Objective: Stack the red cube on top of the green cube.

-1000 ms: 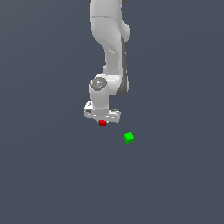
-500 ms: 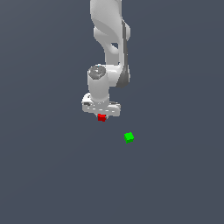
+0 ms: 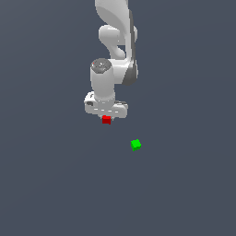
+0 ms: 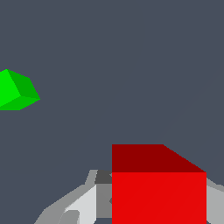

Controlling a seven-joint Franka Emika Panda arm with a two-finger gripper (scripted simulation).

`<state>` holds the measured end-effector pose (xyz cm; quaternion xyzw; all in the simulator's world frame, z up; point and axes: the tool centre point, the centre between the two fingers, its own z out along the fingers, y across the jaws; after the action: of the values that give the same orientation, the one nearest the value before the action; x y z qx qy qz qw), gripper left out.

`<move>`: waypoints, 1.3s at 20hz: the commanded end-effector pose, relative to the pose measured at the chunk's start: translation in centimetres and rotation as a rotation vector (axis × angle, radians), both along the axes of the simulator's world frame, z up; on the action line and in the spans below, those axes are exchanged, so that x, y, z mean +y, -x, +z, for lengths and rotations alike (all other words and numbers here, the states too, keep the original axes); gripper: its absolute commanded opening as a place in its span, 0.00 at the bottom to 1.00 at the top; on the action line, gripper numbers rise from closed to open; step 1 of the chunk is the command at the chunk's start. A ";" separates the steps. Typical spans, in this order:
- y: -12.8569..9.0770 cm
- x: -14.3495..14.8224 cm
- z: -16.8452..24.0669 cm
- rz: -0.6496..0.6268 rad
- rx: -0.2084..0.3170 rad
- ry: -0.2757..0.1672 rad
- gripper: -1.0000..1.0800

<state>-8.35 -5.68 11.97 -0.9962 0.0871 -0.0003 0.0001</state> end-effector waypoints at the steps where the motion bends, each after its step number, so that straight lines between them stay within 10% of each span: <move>1: 0.0 0.0 0.2 0.000 0.001 0.000 0.00; 12: -1.1 1.7 -0.6 0.000 0.001 0.000 0.00; 26: -7.4 11.2 -4.4 0.000 0.000 -0.001 0.00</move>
<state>-1.75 4.48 7.92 -0.9962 0.0866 0.0006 0.0007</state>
